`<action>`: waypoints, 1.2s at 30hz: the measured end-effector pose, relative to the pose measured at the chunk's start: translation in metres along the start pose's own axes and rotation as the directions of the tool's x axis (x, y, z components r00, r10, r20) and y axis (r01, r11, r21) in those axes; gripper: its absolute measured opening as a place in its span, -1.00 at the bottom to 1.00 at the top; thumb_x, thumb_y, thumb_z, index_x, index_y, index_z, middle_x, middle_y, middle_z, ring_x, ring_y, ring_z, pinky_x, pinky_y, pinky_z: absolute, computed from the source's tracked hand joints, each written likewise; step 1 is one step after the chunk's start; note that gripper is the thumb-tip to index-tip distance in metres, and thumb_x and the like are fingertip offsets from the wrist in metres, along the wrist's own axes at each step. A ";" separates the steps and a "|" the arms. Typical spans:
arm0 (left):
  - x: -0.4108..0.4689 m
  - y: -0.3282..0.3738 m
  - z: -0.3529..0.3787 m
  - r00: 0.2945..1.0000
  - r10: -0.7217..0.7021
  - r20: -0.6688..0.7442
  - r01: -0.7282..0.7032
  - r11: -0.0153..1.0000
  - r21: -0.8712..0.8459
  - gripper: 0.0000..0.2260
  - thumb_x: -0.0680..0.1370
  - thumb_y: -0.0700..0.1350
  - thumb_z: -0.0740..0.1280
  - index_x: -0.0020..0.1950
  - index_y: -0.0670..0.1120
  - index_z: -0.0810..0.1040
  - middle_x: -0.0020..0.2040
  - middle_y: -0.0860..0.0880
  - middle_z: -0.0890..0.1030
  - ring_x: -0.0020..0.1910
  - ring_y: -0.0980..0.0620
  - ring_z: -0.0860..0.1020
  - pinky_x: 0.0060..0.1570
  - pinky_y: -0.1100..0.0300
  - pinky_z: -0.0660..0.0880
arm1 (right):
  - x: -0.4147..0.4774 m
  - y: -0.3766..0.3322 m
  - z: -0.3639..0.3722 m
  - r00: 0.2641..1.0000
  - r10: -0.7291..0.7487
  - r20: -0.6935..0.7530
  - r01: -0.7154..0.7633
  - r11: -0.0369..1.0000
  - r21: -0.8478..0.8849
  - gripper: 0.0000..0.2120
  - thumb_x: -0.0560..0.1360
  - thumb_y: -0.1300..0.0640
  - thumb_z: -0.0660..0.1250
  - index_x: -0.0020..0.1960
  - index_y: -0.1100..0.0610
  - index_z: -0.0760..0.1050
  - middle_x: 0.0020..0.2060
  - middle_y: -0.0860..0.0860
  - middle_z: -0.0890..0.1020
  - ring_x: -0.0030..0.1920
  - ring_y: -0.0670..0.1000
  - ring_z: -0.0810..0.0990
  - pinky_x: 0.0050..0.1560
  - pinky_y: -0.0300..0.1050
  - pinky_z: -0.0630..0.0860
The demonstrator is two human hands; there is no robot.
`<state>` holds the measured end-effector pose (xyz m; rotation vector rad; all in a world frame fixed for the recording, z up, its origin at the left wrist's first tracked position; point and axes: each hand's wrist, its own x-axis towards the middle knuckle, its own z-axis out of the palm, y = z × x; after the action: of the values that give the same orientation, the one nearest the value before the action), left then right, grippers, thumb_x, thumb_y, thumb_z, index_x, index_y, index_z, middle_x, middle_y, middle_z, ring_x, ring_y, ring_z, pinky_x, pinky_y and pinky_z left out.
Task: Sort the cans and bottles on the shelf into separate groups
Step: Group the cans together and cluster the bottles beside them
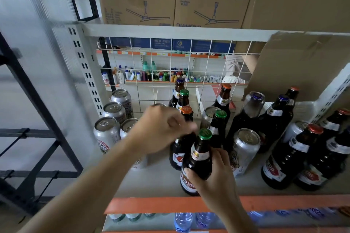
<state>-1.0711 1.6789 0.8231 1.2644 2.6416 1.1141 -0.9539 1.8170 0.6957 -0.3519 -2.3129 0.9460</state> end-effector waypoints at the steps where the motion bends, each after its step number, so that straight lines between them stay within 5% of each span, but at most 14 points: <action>1: 0.007 -0.008 -0.010 0.998 -0.022 -0.059 0.025 0.998 0.055 -0.70 0.45 0.21 0.31 -0.14 -0.02 0.60 -0.25 0.11 0.63 -0.33 0.26 0.58 -0.34 0.43 0.51 | 0.000 0.001 0.001 1.000 0.005 -0.004 -0.005 1.000 -0.014 -0.43 0.25 -0.19 0.39 0.15 0.09 0.50 0.01 -0.15 0.40 -0.05 -0.28 0.41 -0.06 -0.51 0.31; 4: 0.039 -0.041 -0.032 0.973 -0.203 -0.108 0.225 0.942 0.250 -0.74 0.51 0.08 0.35 0.09 -0.05 0.53 -0.04 -0.01 0.63 -0.19 0.12 0.57 -0.35 0.34 0.42 | -0.001 0.002 0.003 1.000 0.002 -0.022 -0.003 0.997 -0.076 -0.38 0.25 -0.22 0.41 0.21 0.07 0.48 0.02 -0.18 0.40 -0.01 -0.13 0.51 -0.07 -0.28 0.42; 7: 0.066 -0.064 -0.029 0.941 -0.335 0.050 0.289 0.871 0.397 -0.36 0.43 0.19 0.41 0.40 -0.06 0.33 0.29 -0.10 0.49 0.17 -0.07 0.50 -0.05 0.16 0.37 | -0.004 0.000 0.004 0.999 0.010 -0.043 -0.015 0.992 -0.121 -0.28 0.24 -0.22 0.43 0.31 0.07 0.42 0.10 -0.12 0.46 0.08 -0.01 0.55 -0.03 -0.17 0.50; 10: 0.081 -0.077 -0.011 0.905 -0.397 0.153 0.291 0.840 0.459 -0.17 0.36 0.25 0.43 0.49 -0.06 0.20 0.41 -0.13 0.39 0.32 -0.14 0.41 0.19 0.05 0.39 | -0.005 -0.008 0.004 0.996 -0.028 -0.091 0.010 0.982 -0.189 -0.14 0.22 -0.12 0.52 0.42 0.12 0.31 0.17 0.01 0.49 0.13 0.10 0.54 0.03 0.00 0.57; 17: 0.081 -0.090 0.013 0.905 -0.391 0.168 0.310 0.876 0.368 -0.44 0.29 0.13 0.55 0.14 -0.12 0.48 0.06 -0.09 0.61 0.00 -0.06 0.55 0.03 0.06 0.52 | 0.034 -0.053 -0.011 0.941 -0.248 -0.228 0.209 0.960 -0.185 -0.29 0.42 -0.06 0.32 0.45 0.22 0.19 0.28 0.22 0.45 0.28 0.22 0.42 0.27 0.12 0.40; 22: 0.079 -0.092 0.008 0.923 -0.364 0.122 0.286 0.864 0.414 -0.50 0.30 0.11 0.55 0.09 -0.11 0.49 -0.07 -0.03 0.56 -0.10 -0.02 0.50 -0.15 0.16 0.39 | 0.072 -0.075 -0.014 0.935 -0.336 -0.112 0.293 0.912 -0.287 -0.45 0.45 -0.03 0.27 0.37 0.20 0.39 0.24 0.21 0.50 0.27 0.29 0.43 0.20 0.23 0.46; 27: 0.075 -0.100 -0.010 0.935 -0.350 0.052 0.307 0.874 0.377 -0.52 0.29 0.10 0.55 0.05 -0.12 0.51 -0.06 -0.07 0.59 -0.12 -0.05 0.53 -0.15 0.11 0.46 | 0.084 -0.085 -0.009 0.964 -0.263 0.049 0.260 0.878 -0.401 -0.43 0.47 -0.09 0.20 0.42 0.13 0.35 0.34 0.20 0.45 0.39 0.34 0.34 0.26 0.26 0.43; 32: 0.079 -0.103 -0.030 0.925 -0.379 -0.010 0.348 0.838 0.421 -0.50 0.29 0.16 0.52 0.05 -0.11 0.51 -0.06 -0.06 0.59 -0.13 -0.05 0.51 -0.22 0.13 0.38 | 0.085 -0.084 -0.013 0.953 -0.142 0.267 0.264 0.822 -0.505 -0.36 0.54 -0.12 0.21 0.55 0.03 0.11 0.53 0.13 0.16 0.54 0.25 0.01 0.44 0.17 0.18; 36: 0.084 -0.109 -0.033 0.918 -0.395 -0.043 0.378 0.833 0.404 -0.45 0.28 0.21 0.52 0.06 -0.11 0.49 -0.06 -0.06 0.57 -0.13 -0.04 0.51 -0.23 0.15 0.36 | 0.083 -0.086 -0.014 0.951 -0.132 0.279 0.267 0.804 -0.531 -0.40 0.52 -0.08 0.25 0.49 0.10 0.25 0.49 0.16 0.26 0.53 0.26 0.09 0.43 0.17 0.23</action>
<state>-1.2109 1.6704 0.8055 0.6999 3.0022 0.4901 -1.0117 1.8011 0.8002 -0.2294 -2.7539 0.1764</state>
